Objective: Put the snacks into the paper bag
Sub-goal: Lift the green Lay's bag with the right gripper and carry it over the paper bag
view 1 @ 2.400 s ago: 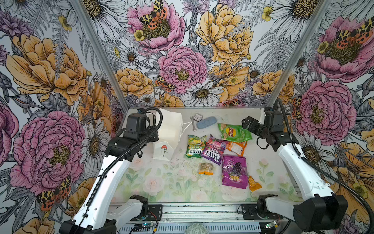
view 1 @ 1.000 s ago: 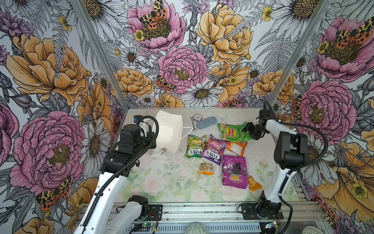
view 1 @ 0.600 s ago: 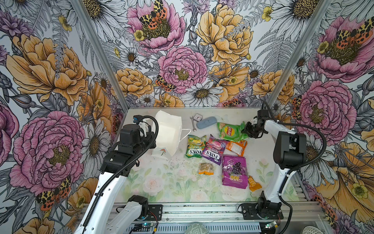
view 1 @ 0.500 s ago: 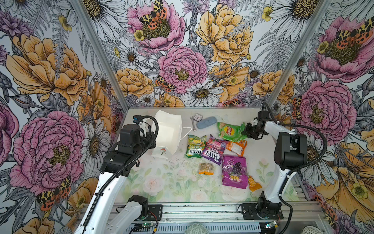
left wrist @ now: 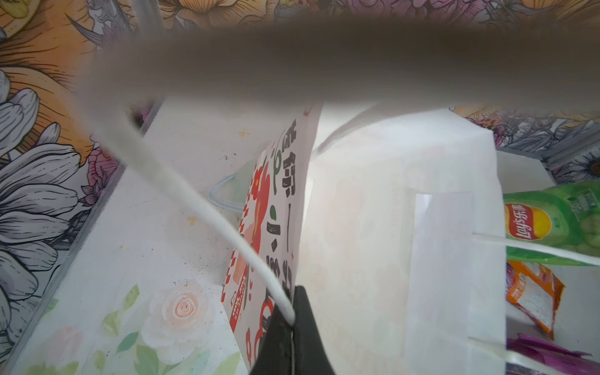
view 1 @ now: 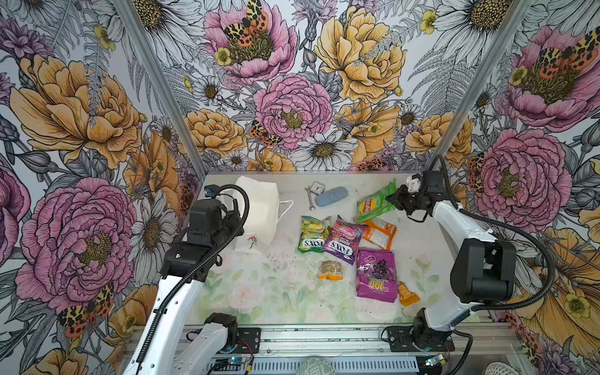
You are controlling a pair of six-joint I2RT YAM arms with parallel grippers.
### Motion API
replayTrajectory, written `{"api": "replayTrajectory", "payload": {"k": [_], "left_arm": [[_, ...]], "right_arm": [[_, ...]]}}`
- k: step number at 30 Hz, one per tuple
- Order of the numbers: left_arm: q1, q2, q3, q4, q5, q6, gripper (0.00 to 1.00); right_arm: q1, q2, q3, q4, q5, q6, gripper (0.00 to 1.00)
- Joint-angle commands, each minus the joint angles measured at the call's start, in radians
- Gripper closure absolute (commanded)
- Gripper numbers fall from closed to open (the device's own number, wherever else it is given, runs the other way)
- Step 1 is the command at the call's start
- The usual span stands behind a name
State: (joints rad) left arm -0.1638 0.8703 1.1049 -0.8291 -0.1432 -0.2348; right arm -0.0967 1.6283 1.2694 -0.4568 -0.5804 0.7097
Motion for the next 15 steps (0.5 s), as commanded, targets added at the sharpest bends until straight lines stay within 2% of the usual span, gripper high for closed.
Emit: {"api": "replayTrajectory", "payload": {"k": [1,3,6,15], "left_arm": [[0.034,-0.002,-0.004,0.017,-0.054,-0.007,1.0],[0.05,0.0,-0.001,0.013,-0.059,-0.012,1.0],[0.077,-0.01,0.0,0.019,-0.011,-0.021,1.0],[0.083,0.009,-0.002,0.021,0.013,-0.022,1.0]], "right_arm": [[0.06,-0.064,0.058,0.043,-0.026,0.048,0.94],[0.091,-0.082,0.083,0.043,-0.024,0.063,0.94],[0.14,-0.106,0.126,0.042,-0.02,0.079,0.94],[0.299,-0.151,0.308,0.041,0.02,0.109,0.94]]}}
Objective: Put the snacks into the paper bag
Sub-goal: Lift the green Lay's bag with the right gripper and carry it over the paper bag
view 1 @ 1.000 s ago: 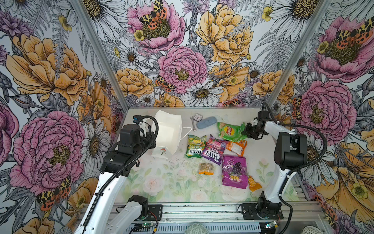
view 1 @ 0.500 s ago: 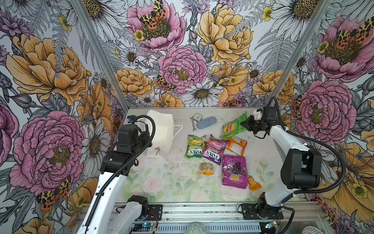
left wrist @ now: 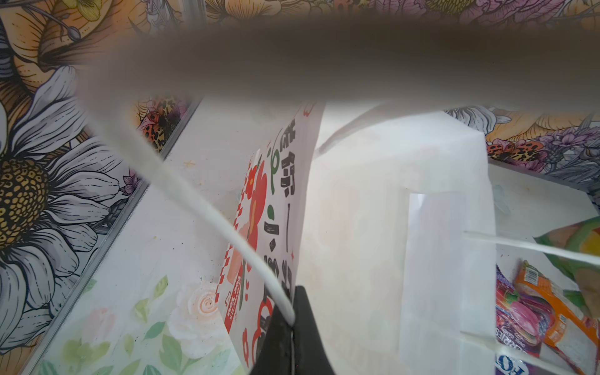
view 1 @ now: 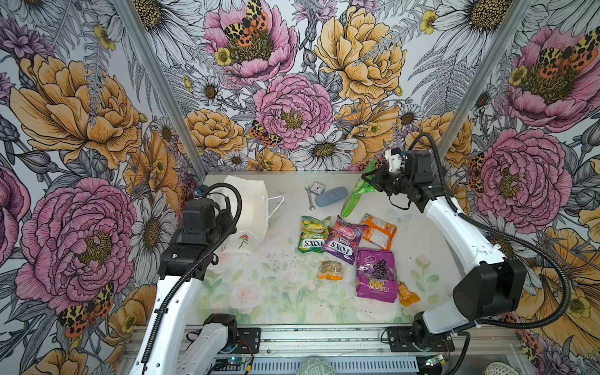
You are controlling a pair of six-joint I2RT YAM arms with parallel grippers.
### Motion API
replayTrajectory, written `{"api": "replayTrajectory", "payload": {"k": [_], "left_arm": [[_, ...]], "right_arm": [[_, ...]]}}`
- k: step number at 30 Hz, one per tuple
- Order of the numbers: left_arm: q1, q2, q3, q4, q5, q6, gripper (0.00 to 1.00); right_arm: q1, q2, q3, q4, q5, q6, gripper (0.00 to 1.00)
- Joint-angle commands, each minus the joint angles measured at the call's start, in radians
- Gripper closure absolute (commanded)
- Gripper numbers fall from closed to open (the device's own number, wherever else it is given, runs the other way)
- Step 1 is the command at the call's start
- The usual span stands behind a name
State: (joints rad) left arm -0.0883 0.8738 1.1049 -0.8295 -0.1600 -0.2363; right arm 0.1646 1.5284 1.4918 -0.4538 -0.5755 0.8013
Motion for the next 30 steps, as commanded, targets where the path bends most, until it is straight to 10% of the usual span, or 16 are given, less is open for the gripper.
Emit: {"api": "replayTrajectory", "payload": {"k": [1,30], "left_arm": [[0.007,0.009,-0.002,0.022,0.042,-0.024,1.0],[0.097,0.006,-0.016,0.101,0.376,-0.081,1.0]], "right_arm": [[0.055,-0.052,0.109,0.037,0.017,0.017,0.94],[0.584,0.394,1.066,-0.207,0.089,-0.057,0.94]]}}
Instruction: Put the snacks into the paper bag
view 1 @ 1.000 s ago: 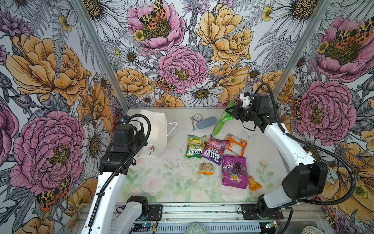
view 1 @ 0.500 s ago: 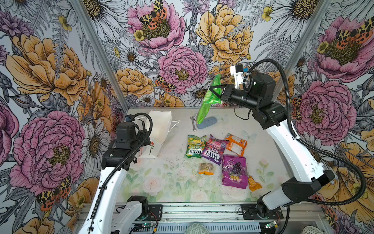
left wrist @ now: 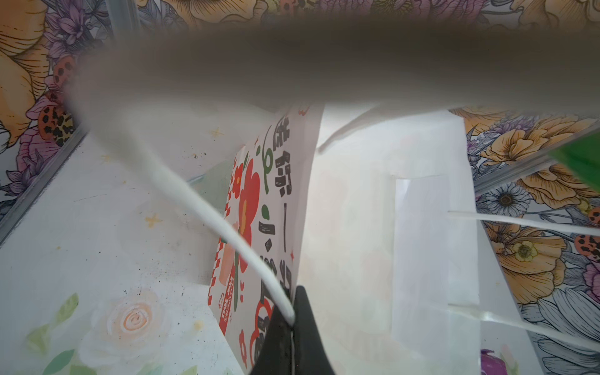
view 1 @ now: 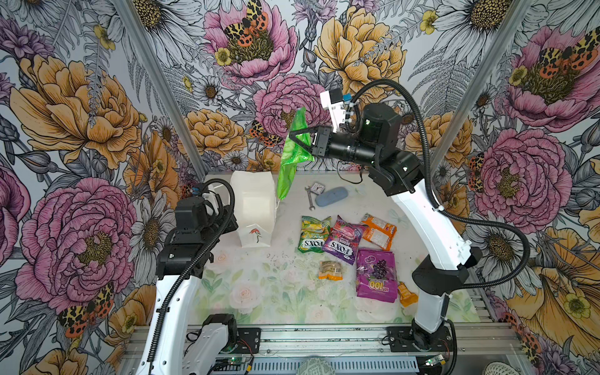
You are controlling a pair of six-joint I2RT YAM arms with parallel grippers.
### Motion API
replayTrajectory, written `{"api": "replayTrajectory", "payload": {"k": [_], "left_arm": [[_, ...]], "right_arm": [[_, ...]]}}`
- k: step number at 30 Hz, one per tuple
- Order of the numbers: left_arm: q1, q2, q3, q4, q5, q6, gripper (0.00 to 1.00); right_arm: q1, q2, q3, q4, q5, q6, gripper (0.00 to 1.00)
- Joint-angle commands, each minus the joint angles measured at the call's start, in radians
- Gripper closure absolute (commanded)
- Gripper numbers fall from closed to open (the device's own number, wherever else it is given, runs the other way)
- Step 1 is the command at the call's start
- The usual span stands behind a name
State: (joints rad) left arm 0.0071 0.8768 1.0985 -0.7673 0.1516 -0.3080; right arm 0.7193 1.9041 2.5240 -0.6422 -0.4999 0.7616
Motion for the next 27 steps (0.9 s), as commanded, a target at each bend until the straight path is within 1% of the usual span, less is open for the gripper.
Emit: {"api": "replayTrajectory", "payload": {"k": [1,5,8,9,17,22,27], "left_arm": [[0.001,0.006,-0.009,0.04,0.07,-0.009,1.0],[-0.006,0.01,-0.008,0.04,0.084,-0.008,1.0],[-0.015,0.016,-0.009,0.041,0.097,-0.003,1.0],[-0.019,0.017,-0.009,0.041,0.101,-0.003,1.0],[-0.032,0.017,-0.009,0.042,0.109,0.002,1.0],[-0.033,0.038,-0.011,0.041,0.108,0.003,1.0],[-0.031,0.072,-0.01,0.029,0.103,0.003,1.0]], "right_arm": [[0.039,0.027,0.035,-0.019,0.013,-0.015,0.94],[0.067,0.063,0.035,-0.02,0.012,-0.015,0.95],[0.068,0.082,0.034,-0.02,0.012,-0.018,0.95],[0.095,0.086,0.034,-0.021,0.015,-0.019,0.95],[0.12,0.13,0.017,-0.03,0.018,-0.019,0.97],[0.143,0.136,0.023,-0.029,0.021,-0.023,0.97],[0.142,0.122,0.04,-0.03,0.044,-0.036,0.97]]}}
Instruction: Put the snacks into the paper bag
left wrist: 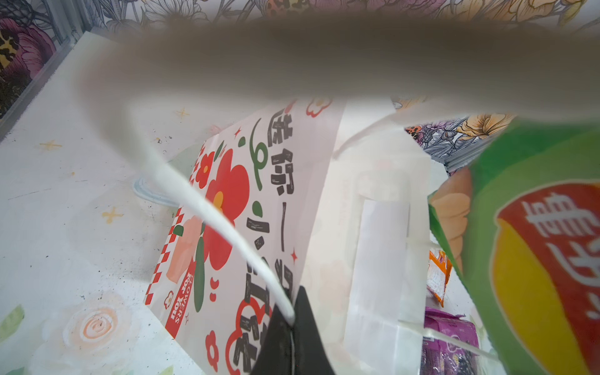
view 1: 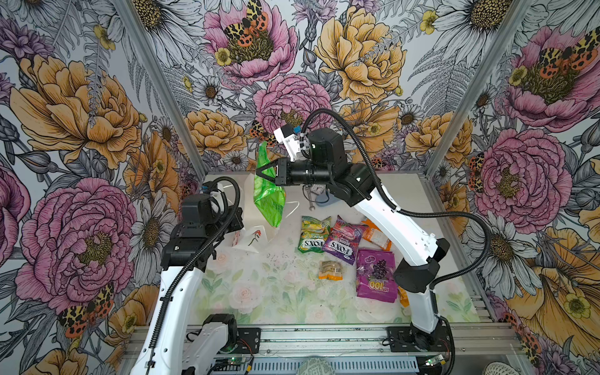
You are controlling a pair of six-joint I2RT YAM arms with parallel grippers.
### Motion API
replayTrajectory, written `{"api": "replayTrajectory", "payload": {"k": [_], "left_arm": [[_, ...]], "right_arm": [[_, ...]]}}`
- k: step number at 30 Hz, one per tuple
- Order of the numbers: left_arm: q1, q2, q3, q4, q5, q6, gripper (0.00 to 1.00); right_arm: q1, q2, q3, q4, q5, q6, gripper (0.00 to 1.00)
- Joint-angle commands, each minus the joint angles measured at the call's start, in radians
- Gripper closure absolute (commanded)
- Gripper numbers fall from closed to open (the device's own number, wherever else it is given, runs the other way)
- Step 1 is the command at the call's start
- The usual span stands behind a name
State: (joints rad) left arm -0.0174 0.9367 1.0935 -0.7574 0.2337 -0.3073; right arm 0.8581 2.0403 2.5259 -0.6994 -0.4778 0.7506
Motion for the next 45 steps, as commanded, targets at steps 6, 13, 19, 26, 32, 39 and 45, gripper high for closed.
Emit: {"api": "replayTrajectory", "payload": {"k": [6,13,19,26,32,39,45], "left_arm": [[-0.006,0.022,-0.003,0.016,0.015,0.006,1.0],[-0.007,0.007,-0.003,0.013,0.007,0.007,1.0],[-0.009,0.007,-0.003,0.015,0.009,0.006,1.0],[-0.005,-0.007,-0.004,0.013,0.006,0.008,1.0],[-0.007,-0.015,0.0,0.018,0.03,0.006,1.0],[-0.007,-0.026,-0.002,0.021,0.027,0.006,1.0],[-0.007,-0.026,-0.003,0.021,0.027,0.006,1.0]], "right_arm": [[-0.005,-0.028,0.044,0.028,0.031,-0.03,0.97],[-0.005,-0.006,0.082,0.029,0.048,-0.025,0.97],[-0.002,0.025,0.138,0.03,0.033,-0.005,0.96],[-0.008,0.046,0.117,0.023,0.037,-0.015,0.97],[-0.019,0.067,0.034,0.004,0.079,-0.061,0.98],[-0.051,0.027,-0.098,-0.032,0.22,-0.141,1.0],[-0.054,-0.003,-0.136,-0.052,0.29,-0.189,1.0]]}}
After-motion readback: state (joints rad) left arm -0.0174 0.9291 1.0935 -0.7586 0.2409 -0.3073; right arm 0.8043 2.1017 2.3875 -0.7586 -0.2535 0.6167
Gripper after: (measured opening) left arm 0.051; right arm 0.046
